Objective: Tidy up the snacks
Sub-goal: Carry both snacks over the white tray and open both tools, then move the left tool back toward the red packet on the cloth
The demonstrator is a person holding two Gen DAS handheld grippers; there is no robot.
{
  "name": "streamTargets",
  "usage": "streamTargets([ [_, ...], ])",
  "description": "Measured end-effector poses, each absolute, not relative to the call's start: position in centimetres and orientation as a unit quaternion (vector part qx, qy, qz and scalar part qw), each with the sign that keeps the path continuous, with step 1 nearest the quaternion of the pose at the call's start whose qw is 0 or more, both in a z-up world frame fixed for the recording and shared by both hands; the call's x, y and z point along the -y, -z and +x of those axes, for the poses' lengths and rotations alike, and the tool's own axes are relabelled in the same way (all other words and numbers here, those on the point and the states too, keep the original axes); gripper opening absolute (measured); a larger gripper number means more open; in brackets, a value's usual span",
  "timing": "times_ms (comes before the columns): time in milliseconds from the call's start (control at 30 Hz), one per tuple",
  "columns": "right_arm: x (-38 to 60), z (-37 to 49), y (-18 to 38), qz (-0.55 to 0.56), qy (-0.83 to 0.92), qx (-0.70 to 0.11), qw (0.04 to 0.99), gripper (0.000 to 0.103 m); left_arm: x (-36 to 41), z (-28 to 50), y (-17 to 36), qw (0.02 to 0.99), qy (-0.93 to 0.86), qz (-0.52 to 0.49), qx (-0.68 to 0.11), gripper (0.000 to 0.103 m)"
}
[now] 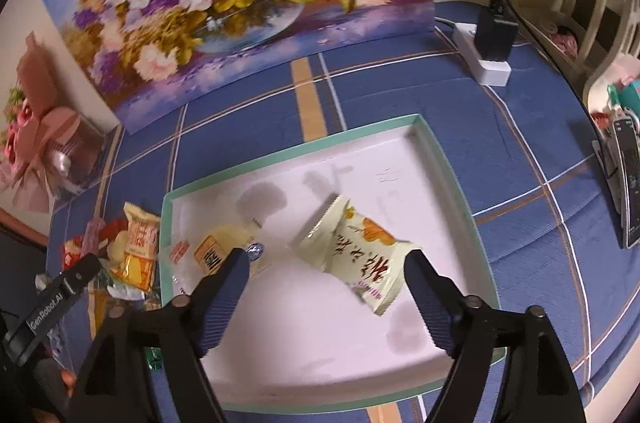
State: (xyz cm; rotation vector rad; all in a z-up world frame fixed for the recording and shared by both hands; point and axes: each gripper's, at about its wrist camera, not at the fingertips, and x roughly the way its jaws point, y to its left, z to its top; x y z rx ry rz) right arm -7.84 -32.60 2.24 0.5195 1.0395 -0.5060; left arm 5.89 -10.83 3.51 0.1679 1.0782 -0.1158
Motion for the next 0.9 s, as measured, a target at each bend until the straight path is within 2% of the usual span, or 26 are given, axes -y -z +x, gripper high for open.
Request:
streamTargets([
  [400,27.8,-6.5,-2.2,0.214,0.196,-0.504,0.813,0.084,6.5,4.6,-5.1,0.865,0.024,0.084,-0.494,0.095],
  [800,21.2,-5.4,-2.0,0.183,0.135,-0.509,0.830,0.084,0.9,3.9,-3.4,0.851,-0.008,0.031,-0.524,0.097],
  [833,20.8,-5.3,-2.0,0.183,0.129,-0.508,0.832,0.086,0.4,3.9,-3.4,0.853,-0.012,0.027,-0.522,0.102],
  [900,19.8,-5.0,-1.8,0.185,0.114,-0.504,0.836,0.094,-0.2,4.0,-3.6,0.856,-0.013,0.021,-0.516,0.103],
])
